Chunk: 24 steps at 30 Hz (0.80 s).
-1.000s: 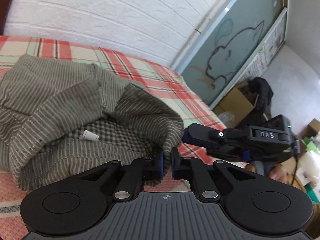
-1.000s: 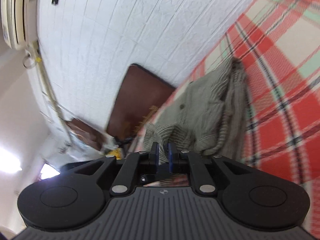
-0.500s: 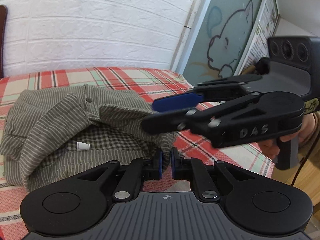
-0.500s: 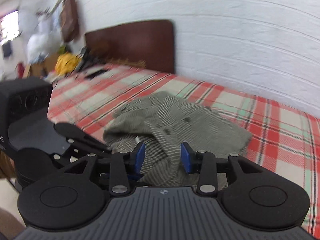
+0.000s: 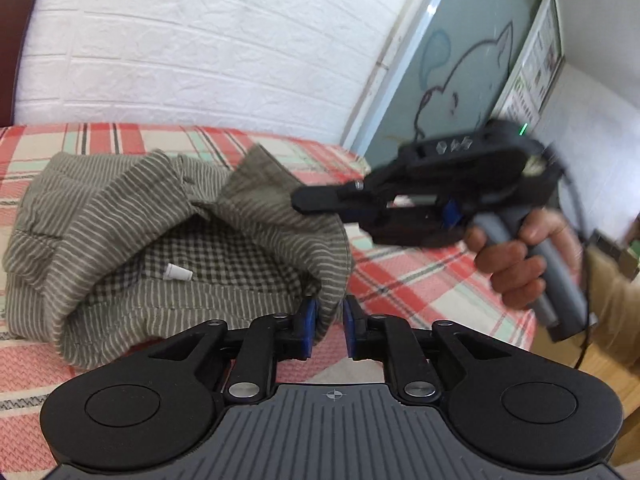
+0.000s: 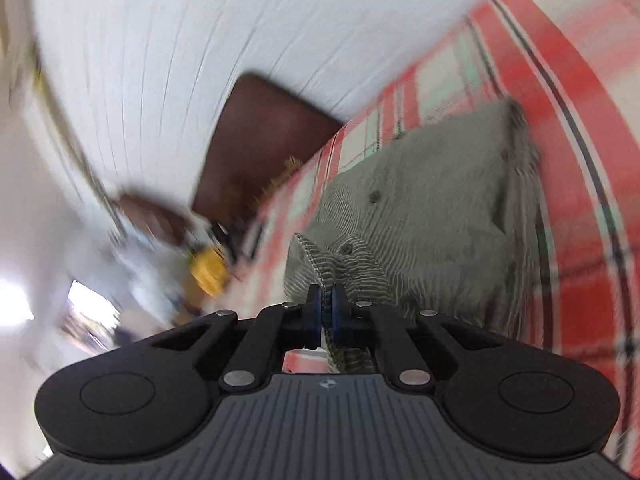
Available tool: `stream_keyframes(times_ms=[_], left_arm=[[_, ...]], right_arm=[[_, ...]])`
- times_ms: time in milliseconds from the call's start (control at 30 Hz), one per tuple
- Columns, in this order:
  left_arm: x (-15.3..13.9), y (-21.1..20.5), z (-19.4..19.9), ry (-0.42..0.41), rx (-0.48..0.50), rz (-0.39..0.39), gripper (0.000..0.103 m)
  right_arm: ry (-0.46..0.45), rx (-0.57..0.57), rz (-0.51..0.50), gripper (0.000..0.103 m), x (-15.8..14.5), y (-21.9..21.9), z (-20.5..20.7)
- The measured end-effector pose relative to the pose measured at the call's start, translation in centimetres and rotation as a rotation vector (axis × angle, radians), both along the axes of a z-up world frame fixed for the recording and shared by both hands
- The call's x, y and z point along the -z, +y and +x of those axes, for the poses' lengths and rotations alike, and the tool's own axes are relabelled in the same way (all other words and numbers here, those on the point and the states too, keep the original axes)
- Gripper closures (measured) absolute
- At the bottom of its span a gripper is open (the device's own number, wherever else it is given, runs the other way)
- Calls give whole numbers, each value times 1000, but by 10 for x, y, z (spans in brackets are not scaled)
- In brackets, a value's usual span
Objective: Fold clothes
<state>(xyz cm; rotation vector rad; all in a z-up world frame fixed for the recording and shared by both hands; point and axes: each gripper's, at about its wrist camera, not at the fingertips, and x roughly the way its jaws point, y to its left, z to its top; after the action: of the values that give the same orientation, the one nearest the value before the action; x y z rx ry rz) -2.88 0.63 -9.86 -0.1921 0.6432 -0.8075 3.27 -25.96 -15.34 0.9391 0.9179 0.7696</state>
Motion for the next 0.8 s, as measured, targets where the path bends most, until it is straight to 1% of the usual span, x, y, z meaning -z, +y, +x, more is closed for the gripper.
stream_keyframes(times_ms=[33, 67, 167, 233, 300, 333, 433, 500, 533, 567, 600, 633, 733, 800], left_arm=[[-2, 6, 1, 11, -8, -30, 60], [-4, 11, 2, 22, -17, -59, 55], [-3, 24, 14, 86, -46, -162, 54], [1, 23, 24, 120, -55, -198, 53], [6, 18, 32, 156, -35, -223, 53], [8, 14, 35, 169, -26, -232, 50], [14, 2, 41, 181, -6, -232, 49], [18, -6, 43, 185, 5, -217, 52], [20, -8, 42, 184, 3, -211, 72], [21, -8, 40, 172, -7, -206, 86], [21, -9, 38, 160, -17, -202, 88], [20, -9, 36, 144, -25, -201, 96], [14, -5, 26, 87, -36, -211, 97], [11, -6, 24, 75, -35, -195, 97]], right_arm=[[24, 10, 40, 98, 7, -5, 0], [39, 15, 73, 98, 12, -8, -1], [62, 17, 164, 98, 23, -14, -4], [72, 23, 210, 98, 28, -16, -5], [81, 23, 234, 97, 31, -16, -5], [86, 22, 243, 97, 33, -16, -5], [72, 29, 196, 97, 32, -15, -7], [61, 35, 158, 97, 32, -15, -8], [56, 38, 139, 97, 31, -14, -9], [50, 40, 120, 97, 31, -14, -9], [44, 43, 100, 97, 31, -14, -10], [39, 46, 81, 97, 30, -14, -10], [22, 54, 24, 95, 29, -13, -12], [11, 59, -14, 95, 29, -13, -13]])
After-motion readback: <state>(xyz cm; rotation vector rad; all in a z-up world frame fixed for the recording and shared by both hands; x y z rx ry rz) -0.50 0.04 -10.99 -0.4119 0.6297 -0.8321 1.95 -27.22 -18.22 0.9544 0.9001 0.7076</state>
